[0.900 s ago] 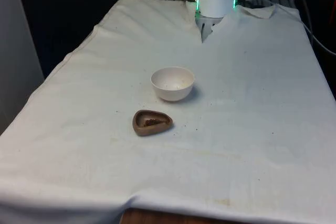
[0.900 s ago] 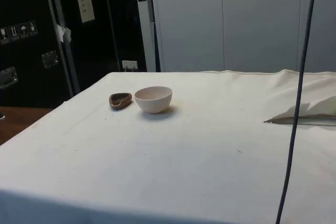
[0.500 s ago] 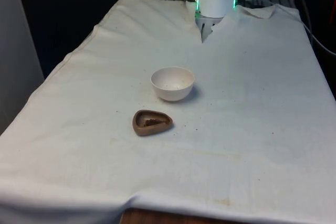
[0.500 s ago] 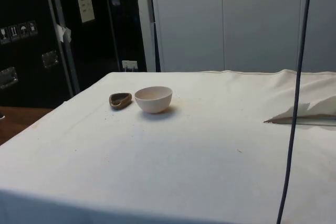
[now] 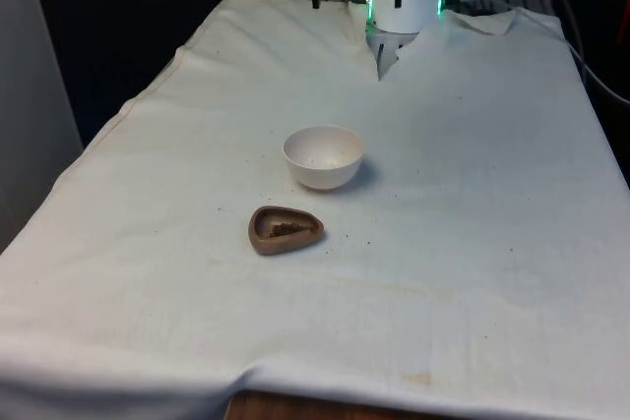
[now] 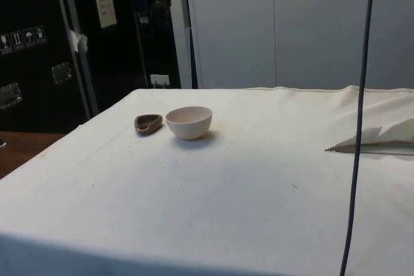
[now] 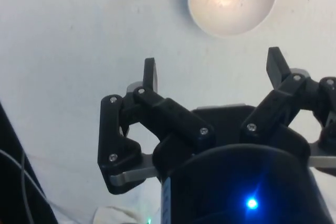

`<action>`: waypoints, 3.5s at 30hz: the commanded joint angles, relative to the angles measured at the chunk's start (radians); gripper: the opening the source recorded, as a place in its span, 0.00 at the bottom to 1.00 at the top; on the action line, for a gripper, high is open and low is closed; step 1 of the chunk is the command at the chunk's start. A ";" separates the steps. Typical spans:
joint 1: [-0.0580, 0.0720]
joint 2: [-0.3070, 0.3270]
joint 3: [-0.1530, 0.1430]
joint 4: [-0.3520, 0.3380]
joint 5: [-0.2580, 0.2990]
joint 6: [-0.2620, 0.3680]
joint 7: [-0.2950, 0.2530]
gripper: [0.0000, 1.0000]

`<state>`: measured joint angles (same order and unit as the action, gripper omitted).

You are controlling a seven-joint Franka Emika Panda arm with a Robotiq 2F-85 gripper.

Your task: Pour the coffee beans from the cup into the bowl.

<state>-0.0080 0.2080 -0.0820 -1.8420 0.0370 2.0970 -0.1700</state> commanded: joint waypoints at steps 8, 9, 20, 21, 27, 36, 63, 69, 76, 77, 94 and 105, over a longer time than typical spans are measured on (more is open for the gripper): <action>-0.001 0.035 -0.010 0.006 0.001 0.051 -0.035 1.00; -0.005 0.054 -0.010 0.019 0.008 0.070 -0.056 1.00; -0.014 0.107 -0.027 0.055 0.017 0.114 -0.118 1.00; -0.014 0.109 -0.031 0.054 0.019 0.115 -0.123 1.00; -0.016 0.136 -0.052 0.062 0.026 0.118 -0.140 1.00; -0.023 0.190 -0.080 0.088 0.047 0.142 -0.163 1.00; -0.035 0.347 -0.116 0.165 0.094 0.274 -0.216 1.00; -0.040 0.363 -0.133 0.175 0.115 0.276 -0.265 1.00; -0.043 0.402 -0.148 0.210 0.151 0.279 -0.317 1.00; -0.043 0.410 -0.149 0.218 0.155 0.279 -0.320 1.00; -0.052 0.528 -0.147 0.353 0.191 0.247 -0.336 1.00; -0.063 0.598 -0.166 0.448 0.299 0.157 -0.418 1.00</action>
<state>-0.0620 0.7990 -0.2570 -1.4040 0.3300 2.2700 -0.5800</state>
